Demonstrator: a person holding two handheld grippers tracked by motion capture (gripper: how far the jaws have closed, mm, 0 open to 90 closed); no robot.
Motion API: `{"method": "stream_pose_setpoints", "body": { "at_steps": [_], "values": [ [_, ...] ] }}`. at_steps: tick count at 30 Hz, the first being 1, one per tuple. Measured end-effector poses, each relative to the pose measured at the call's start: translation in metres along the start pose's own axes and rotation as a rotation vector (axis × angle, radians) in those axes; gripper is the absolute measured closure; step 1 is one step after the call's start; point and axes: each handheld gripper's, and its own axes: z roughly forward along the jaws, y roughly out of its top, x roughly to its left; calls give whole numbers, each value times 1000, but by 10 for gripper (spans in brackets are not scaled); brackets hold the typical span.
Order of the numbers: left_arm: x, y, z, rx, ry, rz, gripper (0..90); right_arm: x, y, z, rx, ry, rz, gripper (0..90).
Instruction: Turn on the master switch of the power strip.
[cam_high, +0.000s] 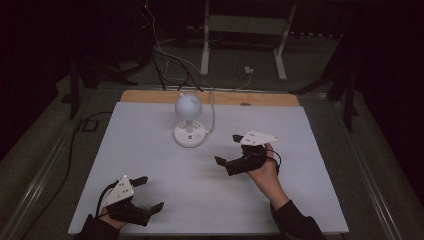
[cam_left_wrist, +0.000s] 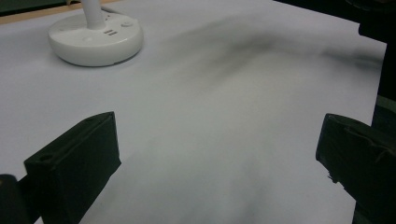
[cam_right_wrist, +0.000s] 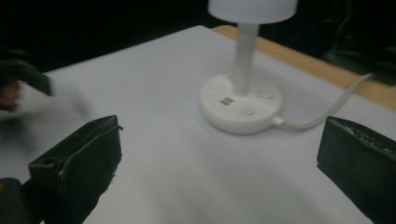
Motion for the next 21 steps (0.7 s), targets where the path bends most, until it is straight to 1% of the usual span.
{"method": "stream_pose_setpoints", "body": {
  "at_steps": [1, 2, 3, 6, 7, 8, 9, 10, 11, 12, 14, 15, 18, 20, 21],
  "values": [
    [0, 0, 0, 0, 0, 0, 2, 0, 1, 1, -3, -9, -12, 0],
    [0, 0, 0, 1, 1, 1, 2, -2, 4, 5, 2, 19, -3, 0],
    [0, 0, 0, 0, 0, 0, 2, -2, 4, 5, 2, 19, -3, 0],
    [0, 0, 0, 0, -2, 1, 2, -2, 7, 9, -23, 0, -37, 0],
    [0, 0, 0, -1, -3, -1, 2, -2, 8, 11, -25, -2, -34, 0],
    [0, 0, 0, -1, -3, -1, 2, -3, 9, 12, -27, 10, -32, 0],
    [0, 0, 0, -3, -2, -1, 2, -4, 10, 14, -28, 12, -36, 0],
    [0, 0, 0, -3, -2, -1, 2, -3, 11, 15, -33, -10, -51, 0],
    [0, 0, 0, -3, -2, -1, 2, -4, 12, 17, -32, -13, -64, 0],
    [0, 0, 0, -3, -2, -1, 2, -4, 12, 17, -32, -13, -64, 0],
    [0, 0, 0, -2, -1, 0, 2, -4, 13, 21, -19, -34, -79, 0],
    [0, 0, 0, -2, -2, -1, 2, -4, 13, 22, -25, -48, -90, 0],
    [0, 0, 0, -3, -1, -1, 2, -7, 14, 26, -16, -62, -95, 0],
    [0, 0, 0, -2, -1, -1, 2, -9, 14, 28, -12, -83, -101, 0],
    [0, 0, 0, -2, -1, -1, 2, -10, 14, 29, -14, -82, -100, 0]
  ]
}}
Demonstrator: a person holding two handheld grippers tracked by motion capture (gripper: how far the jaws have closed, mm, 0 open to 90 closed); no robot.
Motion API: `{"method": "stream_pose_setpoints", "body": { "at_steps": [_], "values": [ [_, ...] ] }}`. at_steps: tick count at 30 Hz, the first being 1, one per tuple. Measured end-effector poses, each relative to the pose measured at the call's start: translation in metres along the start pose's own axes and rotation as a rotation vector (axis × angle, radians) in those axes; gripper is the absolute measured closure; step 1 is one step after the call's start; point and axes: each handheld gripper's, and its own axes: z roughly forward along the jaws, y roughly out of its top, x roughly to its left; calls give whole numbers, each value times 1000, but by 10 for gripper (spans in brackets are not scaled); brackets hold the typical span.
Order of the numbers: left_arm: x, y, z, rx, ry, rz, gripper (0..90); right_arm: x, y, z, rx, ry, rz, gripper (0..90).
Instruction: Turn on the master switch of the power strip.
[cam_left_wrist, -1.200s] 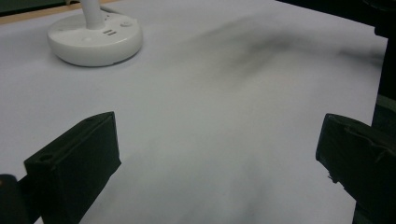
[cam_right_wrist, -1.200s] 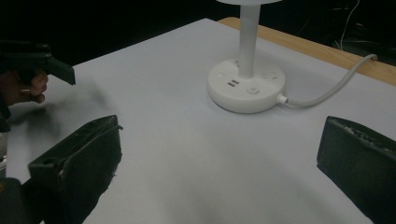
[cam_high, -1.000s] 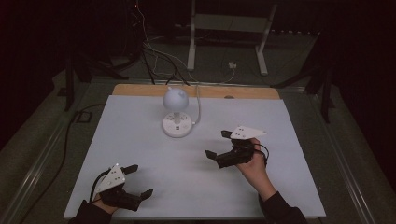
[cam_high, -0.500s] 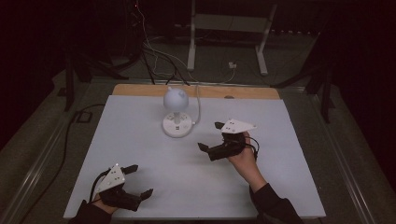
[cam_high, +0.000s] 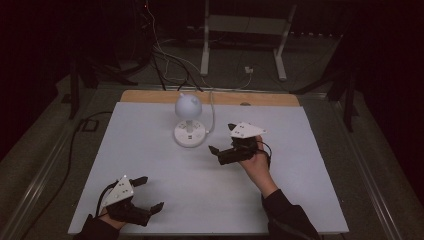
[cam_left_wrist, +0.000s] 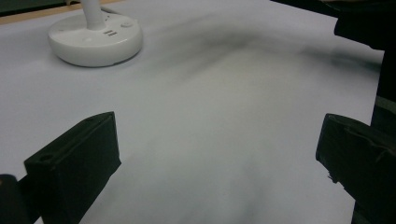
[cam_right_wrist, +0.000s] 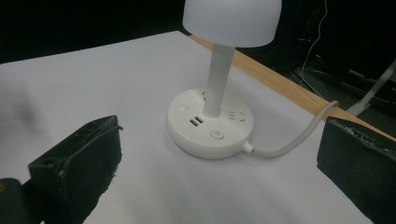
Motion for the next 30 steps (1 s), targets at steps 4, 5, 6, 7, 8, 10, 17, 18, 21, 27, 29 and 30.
{"method": "stream_pose_setpoints", "body": {
  "at_steps": [4, 5, 6, 7, 8, 10, 17, 18, 21, 27, 29, 30],
  "values": [
    [0, 0, 0, -4, 2, 0, 2, -2, 0, 7, 3, -1, -6, 0],
    [0, 0, 0, -3, 2, -2, 2, -2, 0, 8, 7, 4, -9, 0],
    [0, 0, 0, -2, 3, -2, 2, -2, 0, 8, 7, 4, -9, 0],
    [0, 0, 0, -3, 3, -2, 2, -2, -1, 10, 11, 2, -11, 0],
    [0, 0, 0, -3, 3, -2, 2, -2, -1, 12, 15, 2, -10, 0],
    [0, 0, 0, -3, 3, 0, 2, -3, -1, 17, 22, 13, -3, 0],
    [0, 0, 0, -1, 2, 0, 2, -3, -3, 27, 42, 12, 1, 0],
    [0, 0, 0, -1, 2, 0, 2, -3, -4, 29, 42, 15, 5, 0],
    [0, 0, 0, -1, 2, 0, 2, -5, -5, 34, 56, 36, 27, 0],
    [1, 0, 0, 1, 1, -1, 2, -7, -8, 45, 95, 54, 34, 0],
    [1, 0, 0, 0, 1, -2, 2, -7, -9, 49, 104, 46, 36, 0],
    [0, 0, 0, 0, 1, -2, 2, -8, -10, 51, 101, 45, 40, 0]
  ]
}}
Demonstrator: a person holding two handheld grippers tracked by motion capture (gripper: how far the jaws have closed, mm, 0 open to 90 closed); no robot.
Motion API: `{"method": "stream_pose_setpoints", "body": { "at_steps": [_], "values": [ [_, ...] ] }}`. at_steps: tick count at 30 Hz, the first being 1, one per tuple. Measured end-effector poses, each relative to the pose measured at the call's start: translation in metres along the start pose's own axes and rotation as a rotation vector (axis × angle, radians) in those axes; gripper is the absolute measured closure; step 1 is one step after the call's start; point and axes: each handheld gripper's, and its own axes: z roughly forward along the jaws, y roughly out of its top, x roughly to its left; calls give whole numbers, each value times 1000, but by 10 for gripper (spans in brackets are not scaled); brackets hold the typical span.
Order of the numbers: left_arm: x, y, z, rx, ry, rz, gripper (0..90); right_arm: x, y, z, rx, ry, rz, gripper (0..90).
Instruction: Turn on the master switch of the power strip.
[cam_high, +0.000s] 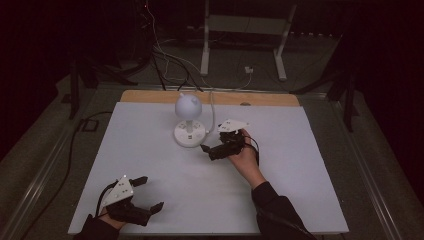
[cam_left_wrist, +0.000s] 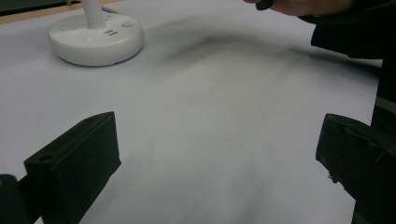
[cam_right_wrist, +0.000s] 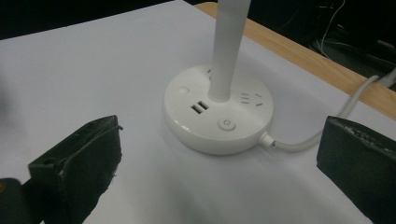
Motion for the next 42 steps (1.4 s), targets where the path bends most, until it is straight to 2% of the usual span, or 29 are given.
{"method": "stream_pose_setpoints", "body": {
  "at_steps": [9, 11, 13, 17, 26, 28, 32, 34, 36, 37, 42],
  "values": [
    [0, 0, 0, -1, 3, -2, 2, 0, 0, 15, 16, -13, -3, 0],
    [0, 0, 0, -1, 3, -1, 2, 0, 0, 17, 6, -36, -2, 0],
    [0, 0, 0, 1, 4, 0, 2, 0, 0, 20, 14, -29, -3, 0],
    [0, 0, 0, 1, 3, 0, 2, -3, 3, 23, 16, -16, 14, 0],
    [0, 0, 0, 0, 2, -1, 2, -7, 4, 31, 18, -32, 47, 4],
    [0, 0, 0, -1, 2, -2, 2, -7, 3, 32, 13, -54, 49, 103],
    [1, -1, 0, 1, 2, -5, 2, -5, 2, 34, 5, -83, 43, 193],
    [1, -1, 0, 0, 2, -6, 2, -5, 2, 35, 4, -85, 42, 277],
    [1, -1, 0, 0, 2, -6, 2, -3, 1, 35, -6, -115, 30, 352],
    [1, -1, 0, 0, 2, -5, 2, -3, 1, 35, -5, -104, 33, 419],
    [1, -1, 0, 1, 1, -6, 2, -4, 3, 36, -4, -83, 35, 544]
  ]
}}
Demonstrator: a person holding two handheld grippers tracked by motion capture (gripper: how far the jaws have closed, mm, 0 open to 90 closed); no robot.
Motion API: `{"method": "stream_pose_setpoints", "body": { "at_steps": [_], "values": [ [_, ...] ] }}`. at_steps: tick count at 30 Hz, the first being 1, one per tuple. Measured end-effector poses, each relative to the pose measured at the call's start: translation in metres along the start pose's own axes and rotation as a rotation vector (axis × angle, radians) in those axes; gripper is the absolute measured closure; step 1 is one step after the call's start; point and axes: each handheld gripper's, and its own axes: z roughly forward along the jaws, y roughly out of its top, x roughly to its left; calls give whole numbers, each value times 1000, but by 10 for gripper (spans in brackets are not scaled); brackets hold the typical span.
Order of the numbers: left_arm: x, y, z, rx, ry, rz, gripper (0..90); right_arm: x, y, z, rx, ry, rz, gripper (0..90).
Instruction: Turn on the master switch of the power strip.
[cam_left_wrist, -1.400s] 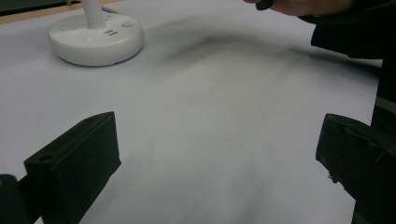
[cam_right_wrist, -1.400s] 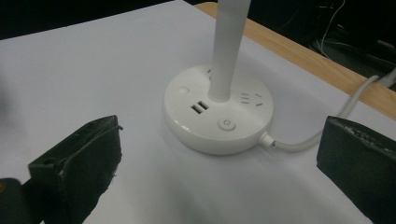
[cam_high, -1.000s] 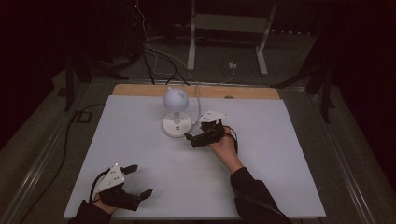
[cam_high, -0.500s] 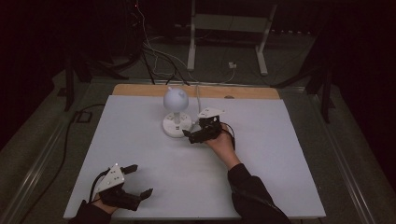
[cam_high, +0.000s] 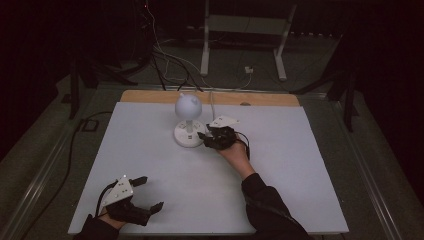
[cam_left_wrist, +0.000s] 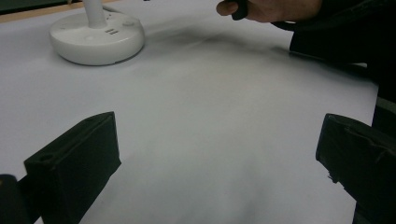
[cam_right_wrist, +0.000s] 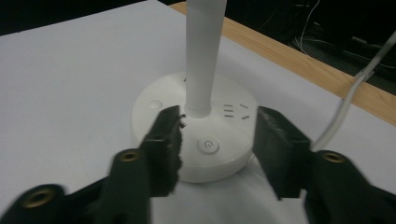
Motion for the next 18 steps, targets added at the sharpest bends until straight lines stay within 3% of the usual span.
{"method": "stream_pose_setpoints", "body": {
  "at_steps": [6, 11, 18],
  "values": [
    [0, 0, 0, -1, 0, 0, 2, -1, 2, 3, 3, 22, 9, 685],
    [0, 0, 0, -2, 0, 0, 2, -1, 1, 5, 15, 23, -32, 819],
    [0, 0, 0, -2, 0, -1, 2, -2, 1, 11, 35, 28, -29, 900]
  ]
}}
